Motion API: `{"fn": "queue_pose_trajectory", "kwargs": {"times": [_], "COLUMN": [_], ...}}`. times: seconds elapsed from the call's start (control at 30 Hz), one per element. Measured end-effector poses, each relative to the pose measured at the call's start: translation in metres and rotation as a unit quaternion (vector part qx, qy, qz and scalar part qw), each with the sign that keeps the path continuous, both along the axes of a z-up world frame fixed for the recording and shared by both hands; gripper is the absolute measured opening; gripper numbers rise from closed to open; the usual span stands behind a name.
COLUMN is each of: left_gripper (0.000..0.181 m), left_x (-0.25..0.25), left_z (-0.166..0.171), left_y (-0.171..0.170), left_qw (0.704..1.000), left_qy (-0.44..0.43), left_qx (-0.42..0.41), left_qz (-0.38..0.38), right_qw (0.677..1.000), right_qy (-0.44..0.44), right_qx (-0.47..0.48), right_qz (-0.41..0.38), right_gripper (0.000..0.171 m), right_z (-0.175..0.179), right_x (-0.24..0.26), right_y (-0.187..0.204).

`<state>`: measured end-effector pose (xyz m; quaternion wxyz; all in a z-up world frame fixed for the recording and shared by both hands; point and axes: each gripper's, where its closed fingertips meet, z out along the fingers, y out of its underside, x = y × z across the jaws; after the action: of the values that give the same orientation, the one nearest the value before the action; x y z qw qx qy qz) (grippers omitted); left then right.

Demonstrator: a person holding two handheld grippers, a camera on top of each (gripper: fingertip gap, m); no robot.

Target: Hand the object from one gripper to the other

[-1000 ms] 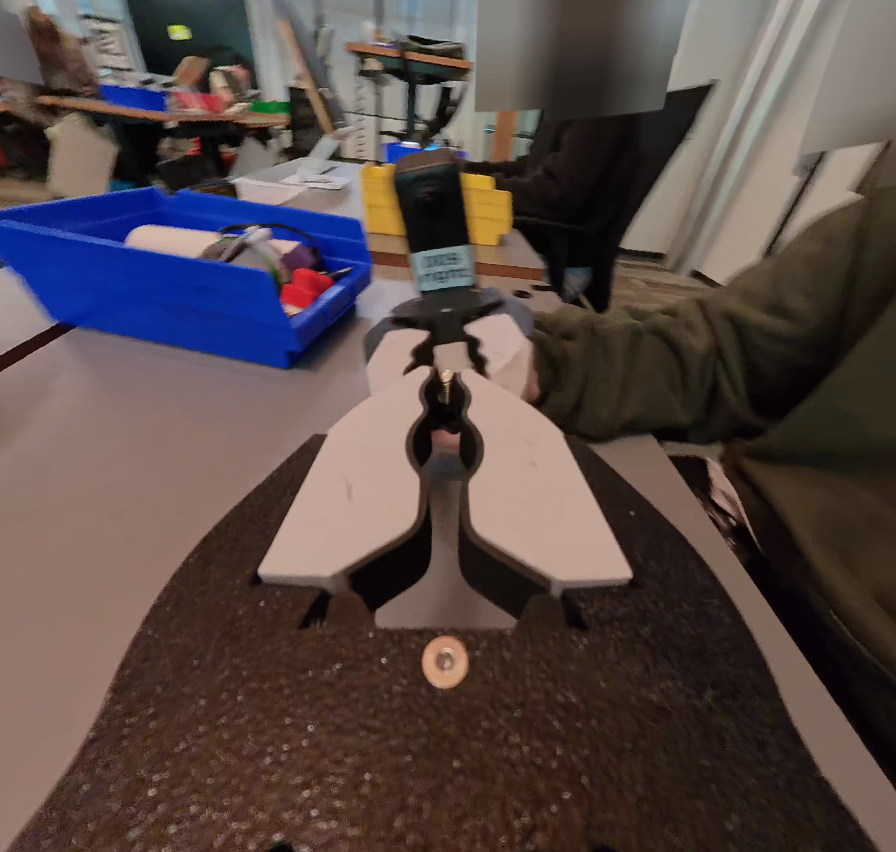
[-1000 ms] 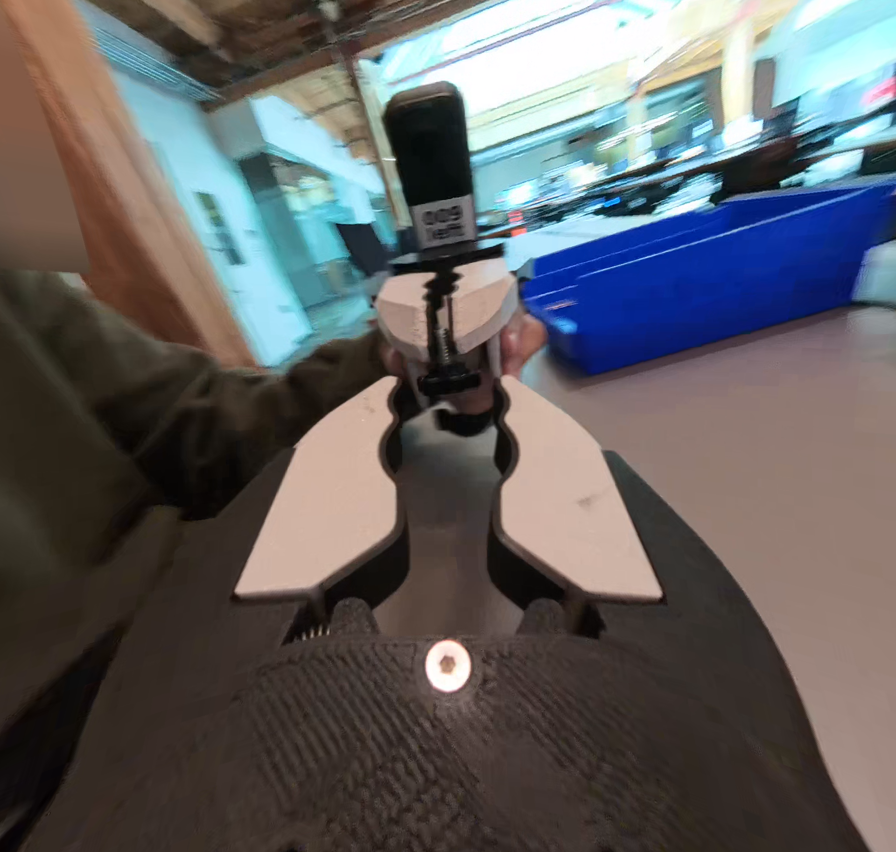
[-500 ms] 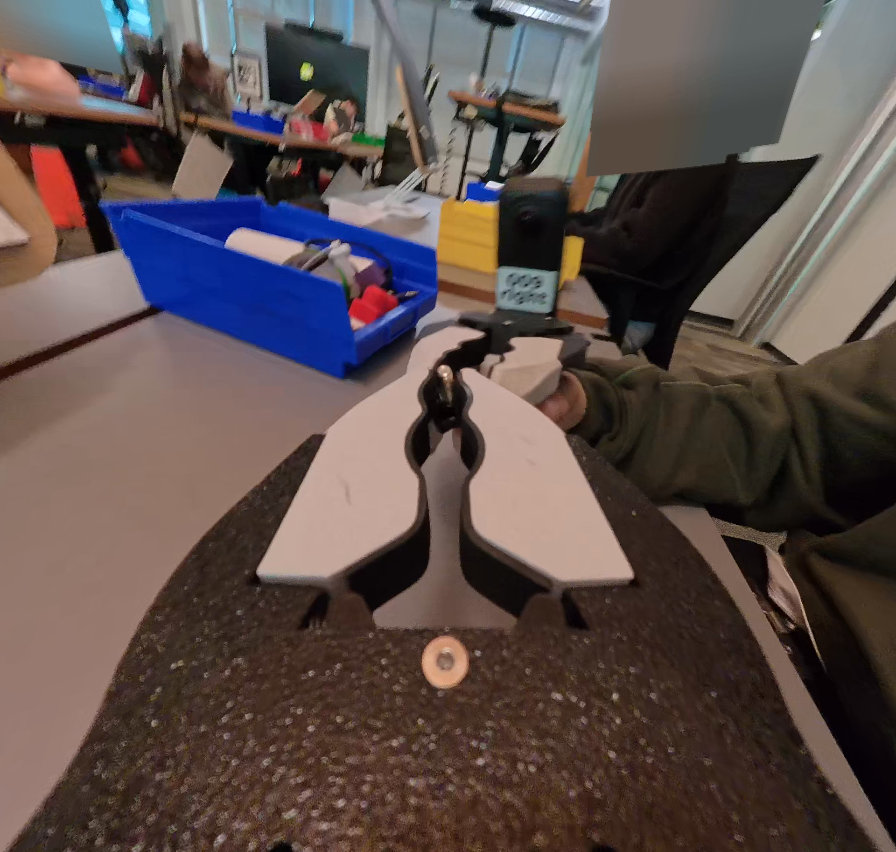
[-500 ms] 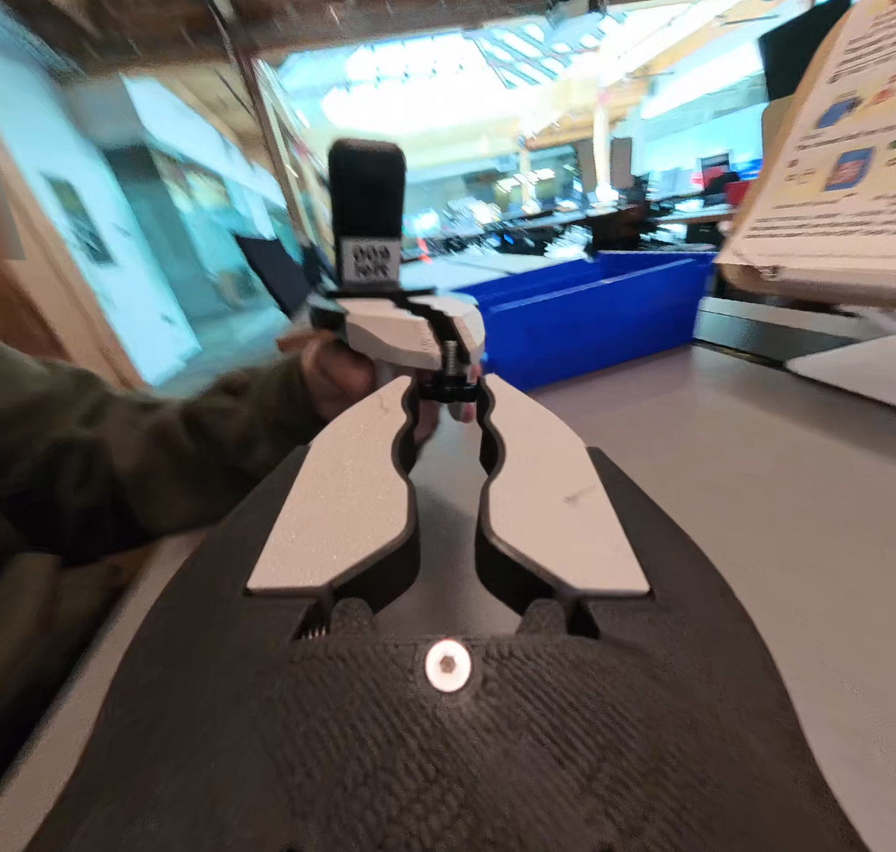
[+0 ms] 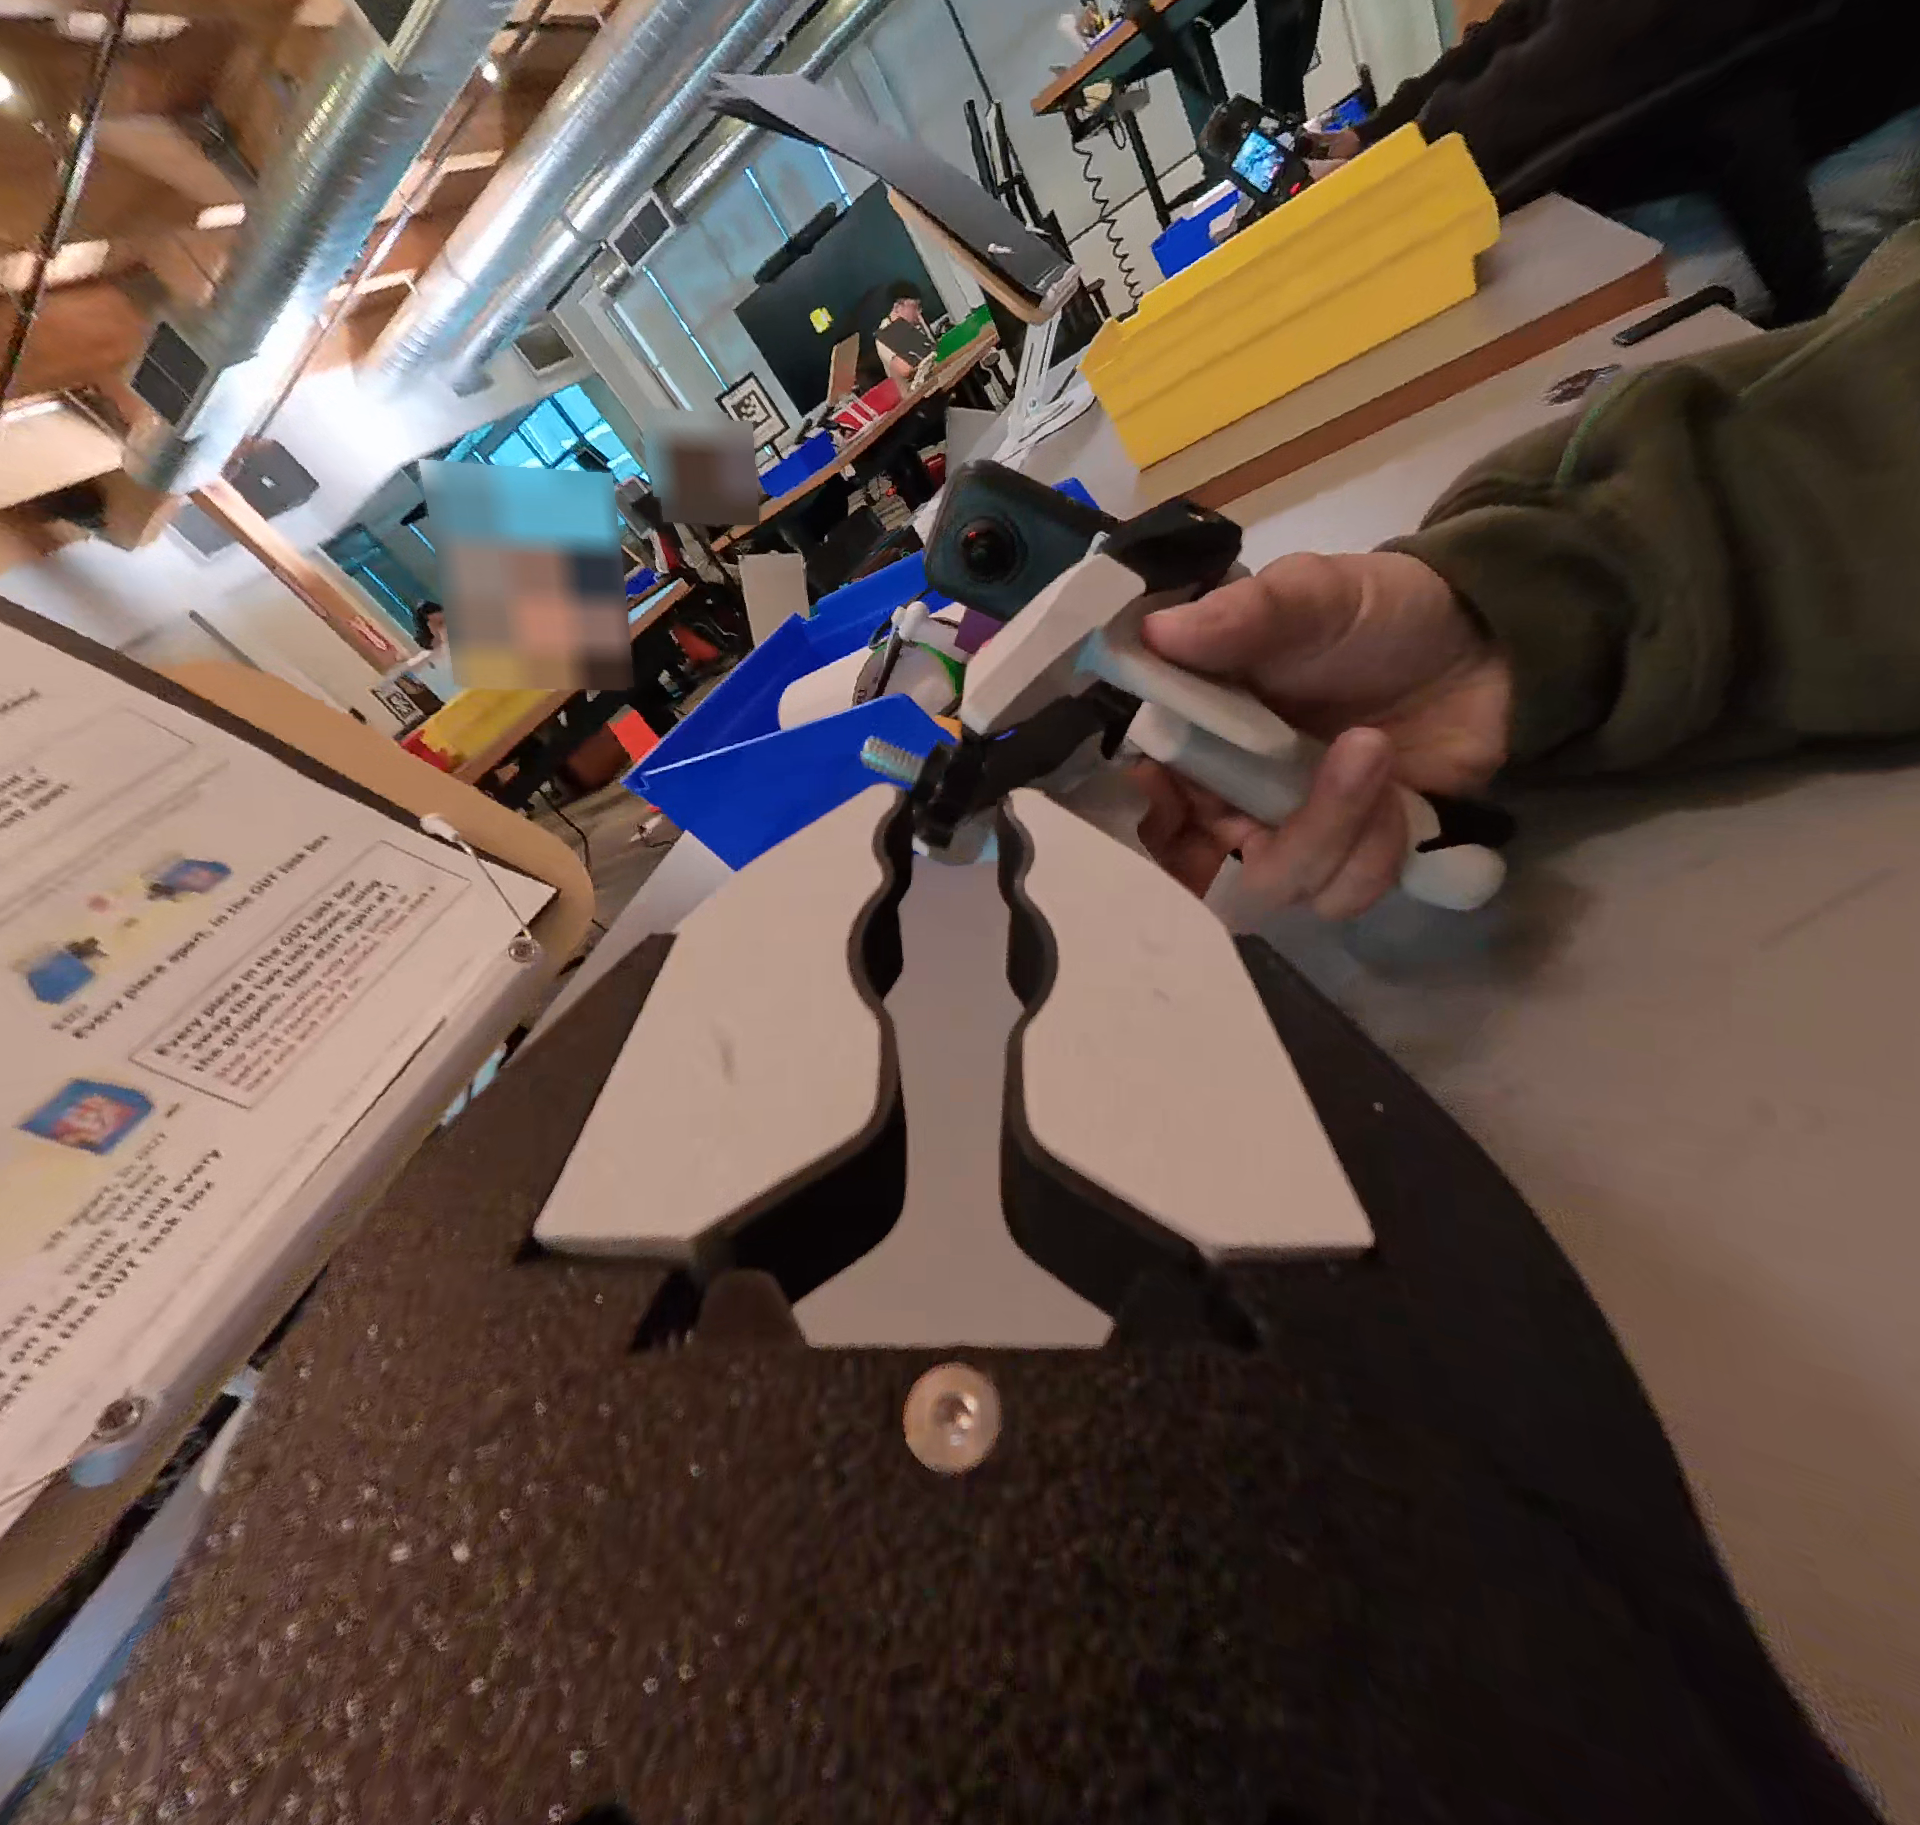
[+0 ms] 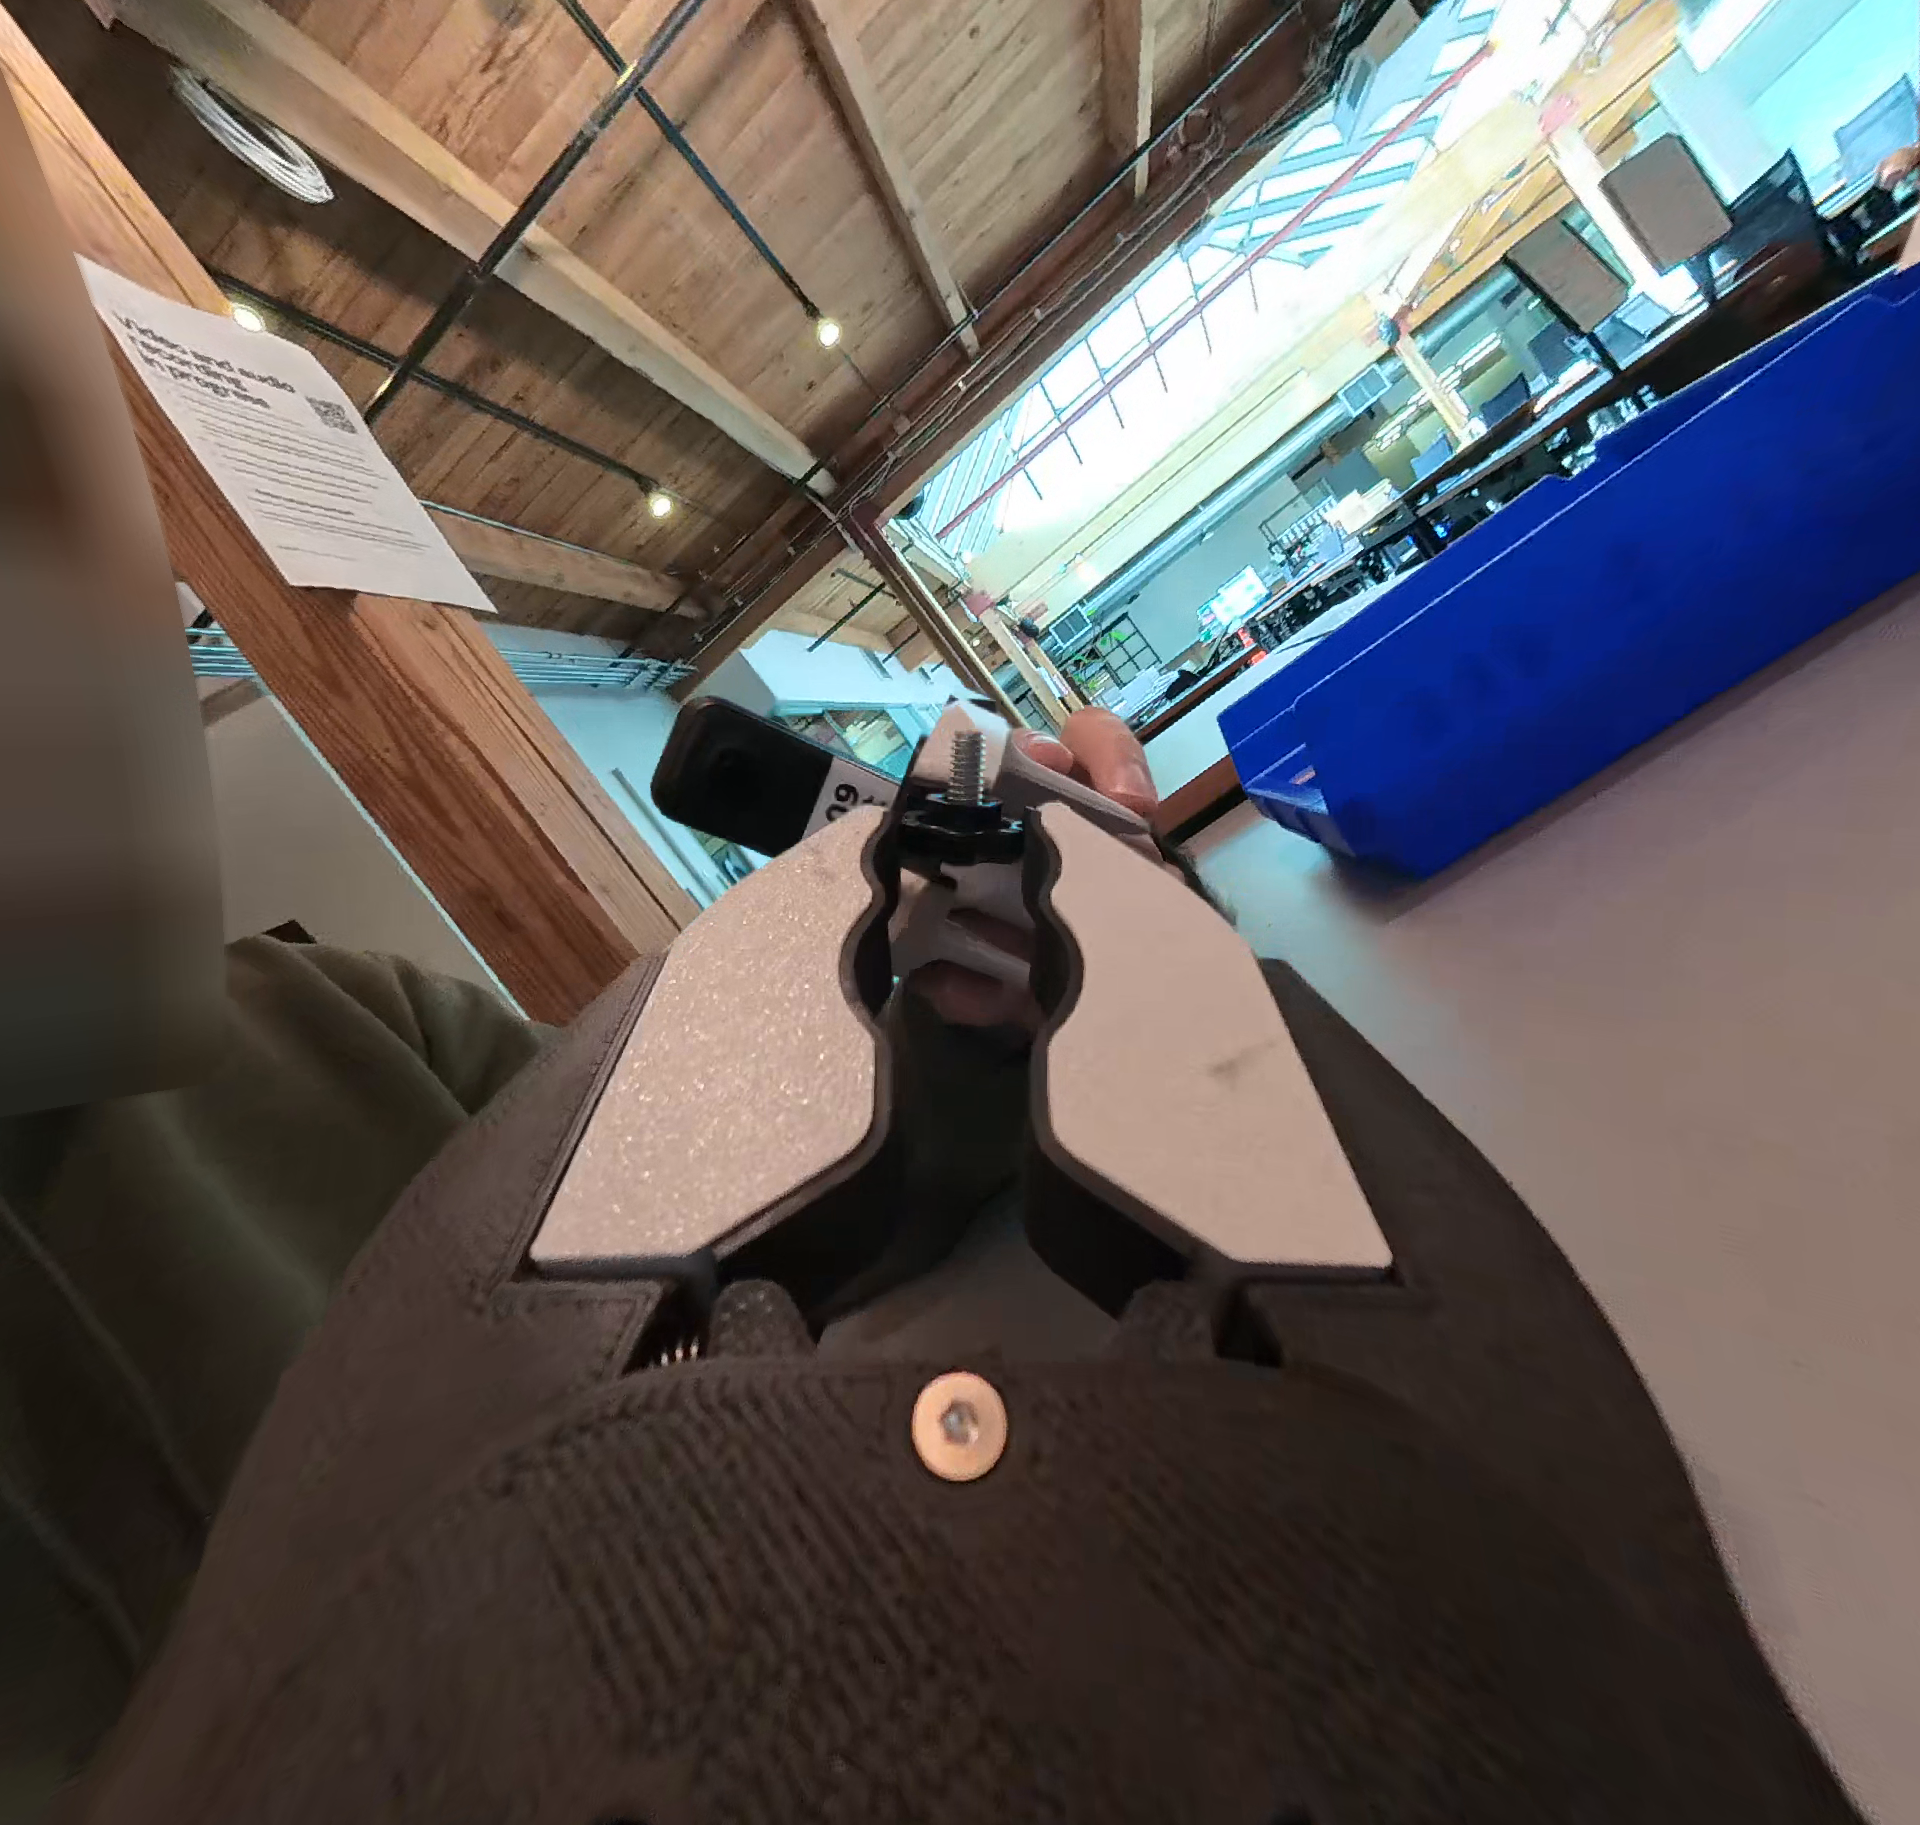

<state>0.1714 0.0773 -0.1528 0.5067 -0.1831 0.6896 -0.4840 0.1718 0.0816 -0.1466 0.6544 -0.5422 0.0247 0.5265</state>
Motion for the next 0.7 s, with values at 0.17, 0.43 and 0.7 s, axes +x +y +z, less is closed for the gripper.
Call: {"fn": "queue_pose_trajectory", "kwargs": {"times": [0.17,0.43,0.7], "left_gripper": [0.005,0.003,0.000], "left_x": [0.000,0.002,0.001], "left_z": [-0.001,-0.001,-0.004], "left_y": [0.001,0.002,0.016], "left_qw": [1.000,1.000,0.988], "left_qy": [-0.001,0.024,0.103], "left_qx": [0.010,-0.012,-0.117], "left_qz": [0.002,0.007,-0.021], "right_qw": [1.000,1.000,0.949], "right_qy": [0.015,0.003,-0.263], "right_qx": [-0.012,-0.007,0.029], "right_qz": [0.010,-0.021,-0.172], "right_gripper": [0.022,0.026,0.037], "right_z": [-0.004,-0.006,-0.012], "right_x": [0.000,0.005,0.010], "right_y": [0.002,0.003,0.005]}}
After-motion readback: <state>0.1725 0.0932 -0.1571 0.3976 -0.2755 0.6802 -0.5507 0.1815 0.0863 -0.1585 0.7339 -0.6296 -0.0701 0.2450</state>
